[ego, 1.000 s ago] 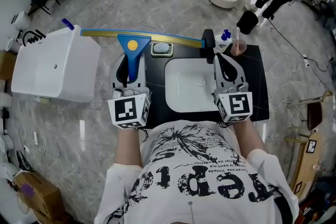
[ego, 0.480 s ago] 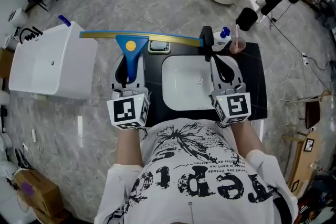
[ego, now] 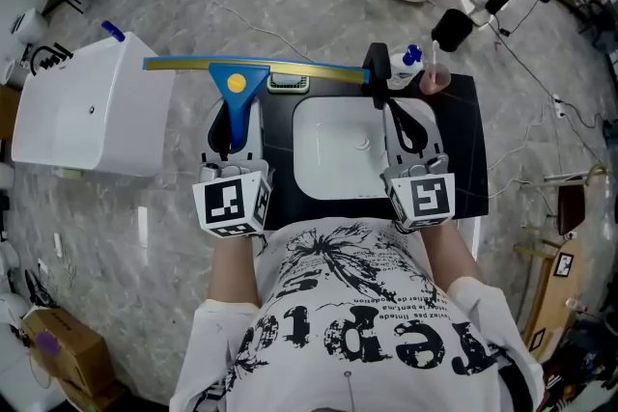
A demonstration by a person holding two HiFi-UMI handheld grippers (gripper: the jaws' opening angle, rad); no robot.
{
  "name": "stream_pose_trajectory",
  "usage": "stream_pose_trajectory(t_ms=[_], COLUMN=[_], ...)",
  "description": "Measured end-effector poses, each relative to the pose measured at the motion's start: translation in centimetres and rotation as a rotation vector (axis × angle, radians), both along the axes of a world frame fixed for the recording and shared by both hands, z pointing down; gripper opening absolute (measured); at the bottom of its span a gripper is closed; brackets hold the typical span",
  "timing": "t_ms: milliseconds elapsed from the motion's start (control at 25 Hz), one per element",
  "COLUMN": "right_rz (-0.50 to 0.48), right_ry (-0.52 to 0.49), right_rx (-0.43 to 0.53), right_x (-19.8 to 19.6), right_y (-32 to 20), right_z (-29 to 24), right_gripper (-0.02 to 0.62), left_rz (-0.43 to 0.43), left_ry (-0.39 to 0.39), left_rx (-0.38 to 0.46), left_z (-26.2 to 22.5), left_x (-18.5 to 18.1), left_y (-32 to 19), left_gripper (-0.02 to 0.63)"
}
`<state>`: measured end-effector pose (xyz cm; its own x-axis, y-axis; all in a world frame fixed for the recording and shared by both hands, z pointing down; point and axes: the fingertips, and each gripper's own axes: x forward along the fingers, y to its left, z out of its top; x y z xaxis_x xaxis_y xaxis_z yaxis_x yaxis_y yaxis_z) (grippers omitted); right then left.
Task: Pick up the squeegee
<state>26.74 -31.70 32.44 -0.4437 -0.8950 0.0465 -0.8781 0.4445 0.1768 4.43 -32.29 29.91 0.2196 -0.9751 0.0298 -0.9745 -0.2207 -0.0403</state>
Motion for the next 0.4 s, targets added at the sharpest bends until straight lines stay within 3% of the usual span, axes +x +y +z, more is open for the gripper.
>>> stream_pose_trajectory(t_ms=[400], right_rz=[-0.003], right_ry=[-0.008], right_rx=[-0.004], right_x=[-0.3], right_y=[-0.4], right_z=[0.6], right_gripper=[0.012], left_rz=[-0.001], left_ry=[0.004], left_rx=[-0.037], left_z=[1.7], left_x=[-0.1], left_y=[-0.4], left_gripper=[0.147])
